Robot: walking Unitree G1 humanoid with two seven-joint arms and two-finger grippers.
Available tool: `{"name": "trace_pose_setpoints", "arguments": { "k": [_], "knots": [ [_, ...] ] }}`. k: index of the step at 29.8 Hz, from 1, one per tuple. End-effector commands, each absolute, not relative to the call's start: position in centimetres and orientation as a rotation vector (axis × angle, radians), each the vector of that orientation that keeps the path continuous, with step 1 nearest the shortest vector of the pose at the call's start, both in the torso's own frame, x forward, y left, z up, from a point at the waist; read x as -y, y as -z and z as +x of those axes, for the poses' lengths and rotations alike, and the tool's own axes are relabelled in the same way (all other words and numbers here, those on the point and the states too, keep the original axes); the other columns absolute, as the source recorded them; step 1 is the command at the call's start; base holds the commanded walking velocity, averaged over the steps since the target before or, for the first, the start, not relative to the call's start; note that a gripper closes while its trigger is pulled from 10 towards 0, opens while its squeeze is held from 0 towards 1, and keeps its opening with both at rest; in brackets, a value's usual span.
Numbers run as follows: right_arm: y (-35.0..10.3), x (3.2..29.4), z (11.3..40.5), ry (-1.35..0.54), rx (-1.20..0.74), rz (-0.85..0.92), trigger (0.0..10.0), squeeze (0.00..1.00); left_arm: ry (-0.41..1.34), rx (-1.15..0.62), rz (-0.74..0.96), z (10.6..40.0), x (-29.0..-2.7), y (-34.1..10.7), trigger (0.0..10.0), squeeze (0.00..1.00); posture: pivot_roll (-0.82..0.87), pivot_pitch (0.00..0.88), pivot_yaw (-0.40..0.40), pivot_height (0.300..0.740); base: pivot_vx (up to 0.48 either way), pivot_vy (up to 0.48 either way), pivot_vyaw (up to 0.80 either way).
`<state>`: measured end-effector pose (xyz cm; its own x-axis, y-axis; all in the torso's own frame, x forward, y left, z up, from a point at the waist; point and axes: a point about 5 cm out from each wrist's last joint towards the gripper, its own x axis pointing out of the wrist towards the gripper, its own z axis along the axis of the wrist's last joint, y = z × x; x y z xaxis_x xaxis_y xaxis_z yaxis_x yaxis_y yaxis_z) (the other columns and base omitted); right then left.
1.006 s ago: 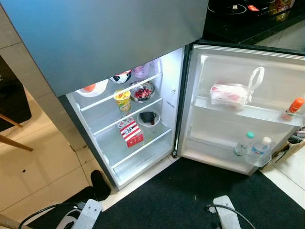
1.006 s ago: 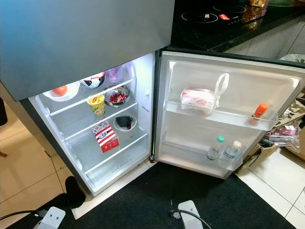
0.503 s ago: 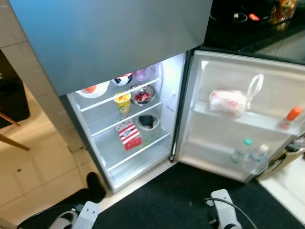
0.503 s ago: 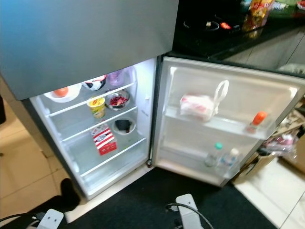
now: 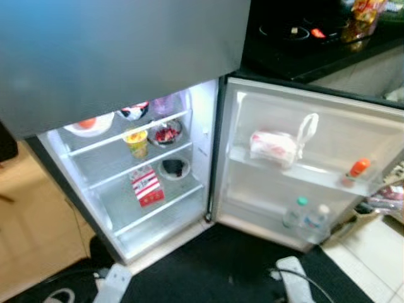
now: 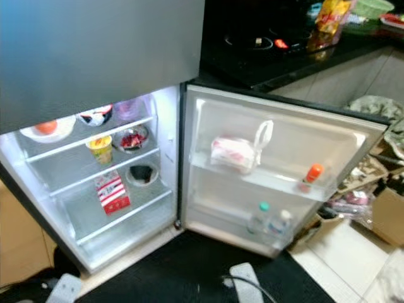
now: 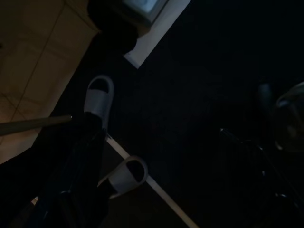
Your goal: Restocking fridge
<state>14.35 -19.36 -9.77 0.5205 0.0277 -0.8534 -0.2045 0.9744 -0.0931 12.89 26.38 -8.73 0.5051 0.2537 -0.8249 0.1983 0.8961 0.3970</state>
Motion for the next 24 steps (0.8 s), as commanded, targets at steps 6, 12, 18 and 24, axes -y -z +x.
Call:
{"name": "trace_pose_setpoints", "arguments": {
  "k": [6, 12, 18, 24],
  "knots": [
    [9.87, 19.65, 13.99, -0.125, -1.029, -0.189, 10.0, 0.0, -0.023, -1.052, 0.486, 12.87, -26.17, 8.8, 10.0, 0.0, 0.02, 0.0, 0.02, 0.74, 0.0, -0.469, 0.0],
    [9.92, 19.68, 13.86, -0.125, -1.036, -0.19, 10.0, 0.0, -0.022, -1.052, 0.489, 12.87, -26.16, 8.8, 10.0, 0.0, 0.02, 0.0, 0.02, 0.74, 0.0, -0.446, 0.0],
    [9.97, 19.81, 13.69, -0.124, -1.042, -0.194, 10.0, 0.0, -0.021, -1.053, 0.49, 12.86, -26.13, 8.82, 10.0, 0.0, 0.02, 0.0, 0.018, 0.74, 0.0, -0.406, 0.0],
    [9.96, 19.93, 13.67, -0.123, -1.043, -0.198, 10.0, 0.0, -0.021, -1.053, 0.489, 12.84, -26.11, 8.83, 10.0, 0.0, 0.02, 0.0, 0.016, 0.74, 0.0, -0.381, 0.0]
  ]
}}
